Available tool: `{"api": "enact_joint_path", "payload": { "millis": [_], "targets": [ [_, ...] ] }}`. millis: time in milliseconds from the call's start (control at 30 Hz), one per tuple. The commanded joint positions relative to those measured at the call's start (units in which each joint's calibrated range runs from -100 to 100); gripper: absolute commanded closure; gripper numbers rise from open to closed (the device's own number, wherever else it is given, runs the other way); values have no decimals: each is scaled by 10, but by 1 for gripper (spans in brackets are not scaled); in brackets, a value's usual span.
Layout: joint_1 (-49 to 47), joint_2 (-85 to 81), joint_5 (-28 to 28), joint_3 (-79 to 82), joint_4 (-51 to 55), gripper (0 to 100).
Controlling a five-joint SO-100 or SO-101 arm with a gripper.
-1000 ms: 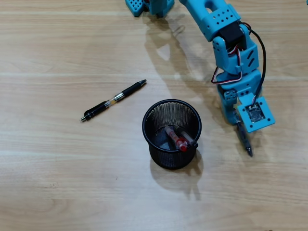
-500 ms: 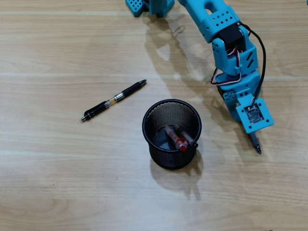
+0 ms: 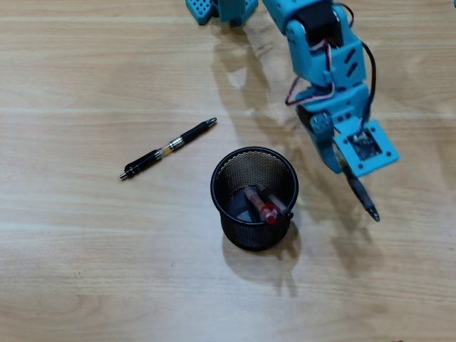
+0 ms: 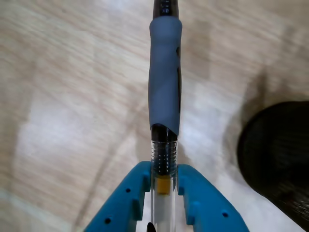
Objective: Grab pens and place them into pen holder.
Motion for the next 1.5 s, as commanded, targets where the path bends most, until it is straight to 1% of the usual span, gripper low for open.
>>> {"api": "enact_joint_path", "payload": {
  "millis": [0, 67, 100, 233, 300, 500, 667, 833, 1200, 1333, 1400, 1467],
  "targets": [
    [47, -125, 23, -5, 73, 98],
    [76, -179, 34, 0, 118, 98],
    [87, -198, 37, 10, 125, 98],
    [123, -290, 43, 81, 122, 98],
    [139, -337, 43, 117, 95, 98],
    [177, -418, 41, 213, -77, 98],
    [182, -427, 38, 252, -231, 98],
    [182, -425, 38, 287, -358, 98],
    [183, -333, 38, 387, -676, 98],
    [186, -303, 36, 430, -760, 98],
    [191, -287, 21, 466, -799, 98],
    [192, -278, 19, 488, -824, 98]
  ]
}}
